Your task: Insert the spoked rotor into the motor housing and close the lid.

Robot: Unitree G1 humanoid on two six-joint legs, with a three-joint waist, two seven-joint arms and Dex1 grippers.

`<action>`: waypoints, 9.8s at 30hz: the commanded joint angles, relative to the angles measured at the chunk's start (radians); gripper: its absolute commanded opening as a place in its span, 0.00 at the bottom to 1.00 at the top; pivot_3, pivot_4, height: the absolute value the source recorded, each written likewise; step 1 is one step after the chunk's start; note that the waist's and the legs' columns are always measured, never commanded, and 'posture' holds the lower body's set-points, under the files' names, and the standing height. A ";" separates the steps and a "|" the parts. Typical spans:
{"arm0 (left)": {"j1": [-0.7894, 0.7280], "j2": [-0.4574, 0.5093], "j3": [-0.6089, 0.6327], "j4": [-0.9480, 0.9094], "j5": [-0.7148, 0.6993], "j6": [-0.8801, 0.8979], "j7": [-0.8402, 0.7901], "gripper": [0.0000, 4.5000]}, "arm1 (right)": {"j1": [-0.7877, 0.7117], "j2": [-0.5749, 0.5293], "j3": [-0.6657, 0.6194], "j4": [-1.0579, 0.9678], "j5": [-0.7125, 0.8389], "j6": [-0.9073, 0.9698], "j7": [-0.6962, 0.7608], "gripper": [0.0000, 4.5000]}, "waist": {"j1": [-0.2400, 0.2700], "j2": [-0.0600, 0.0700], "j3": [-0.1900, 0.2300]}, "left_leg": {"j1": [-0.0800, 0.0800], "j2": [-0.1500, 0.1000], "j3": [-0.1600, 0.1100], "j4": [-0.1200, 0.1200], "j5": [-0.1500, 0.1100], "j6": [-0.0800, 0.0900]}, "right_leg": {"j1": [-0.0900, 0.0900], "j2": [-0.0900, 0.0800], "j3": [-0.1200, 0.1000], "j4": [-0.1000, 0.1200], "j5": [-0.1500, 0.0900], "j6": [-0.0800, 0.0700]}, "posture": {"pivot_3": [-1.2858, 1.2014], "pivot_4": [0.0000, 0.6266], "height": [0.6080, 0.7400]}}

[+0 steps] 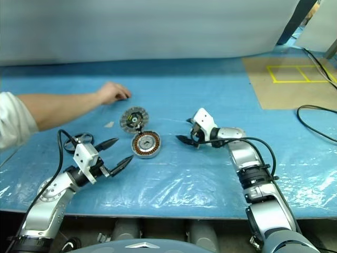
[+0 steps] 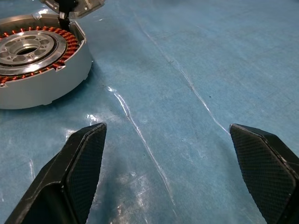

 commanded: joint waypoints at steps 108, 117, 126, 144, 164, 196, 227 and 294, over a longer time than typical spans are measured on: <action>0.325 -0.041 0.010 -0.322 0.013 0.014 0.161 1.00 | -0.282 0.169 0.207 0.145 -0.020 0.060 0.159 0.14 | 0.000 0.000 0.000 | 0.000 0.000 -0.001 0.002 -0.002 0.003 | -0.001 0.000 -0.001 -0.001 0.000 0.001 | 0.52 0.24 1.00; 0.324 -0.055 0.002 -0.284 0.029 -0.025 0.160 1.00 | -0.268 0.192 0.220 0.123 -0.039 0.008 0.218 0.14 | -0.003 0.000 0.000 | 0.000 0.001 0.000 0.001 -0.002 0.003 | -0.001 0.000 -0.001 0.000 0.000 0.001 | 0.52 0.24 1.00; 0.311 -0.045 0.002 -0.267 0.027 -0.027 0.153 1.00 | -0.242 0.189 0.257 0.131 -0.096 -0.050 0.222 0.14 | -0.002 0.000 0.000 | 0.000 0.001 0.000 0.002 -0.002 0.003 | -0.001 0.000 -0.001 0.000 0.000 0.000 | 0.52 0.24 1.00; 0.305 -0.038 0.002 -0.275 0.025 -0.005 0.158 1.00 | -0.203 0.191 0.281 0.104 -0.124 -0.053 0.232 0.14 | -0.003 0.000 0.000 | 0.001 0.001 0.000 0.002 -0.002 0.003 | -0.001 0.000 -0.001 0.001 0.000 0.000 | 0.52 0.24 1.00; 0.270 -0.032 -0.002 -0.271 0.022 0.015 0.152 1.00 | -0.220 0.192 0.257 0.127 -0.121 -0.055 0.203 0.14 | -0.002 0.000 0.000 | 0.001 0.001 0.000 0.004 -0.002 0.003 | 0.000 0.000 -0.001 0.003 0.000 0.000 | 0.52 0.24 1.00; 0.234 -0.019 0.004 -0.248 0.009 0.017 0.121 1.00 | -0.223 0.156 0.260 0.128 -0.146 -0.034 0.191 0.14 | 0.000 0.000 0.000 | 0.001 0.001 -0.001 0.006 -0.002 0.003 | 0.000 0.000 -0.001 0.004 0.000 0.000 | 0.52 0.24 1.00; 0.222 -0.024 -0.001 -0.236 0.014 0.017 0.111 1.00 | -0.230 0.176 0.260 0.149 -0.135 -0.045 0.168 0.14 | -0.002 0.000 0.000 | 0.001 0.001 -0.001 0.009 -0.002 0.003 | -0.001 -0.001 0.000 0.011 0.000 0.000 | 0.52 0.24 1.00; 0.206 -0.013 -0.005 -0.218 0.016 0.026 0.107 1.00 | -0.232 0.250 0.137 0.073 0.023 0.086 0.182 0.59 | -0.002 0.001 0.000 | 0.000 0.001 -0.001 0.006 -0.002 0.003 | -0.004 0.000 0.000 0.008 0.000 0.000 | 0.52 0.24 1.00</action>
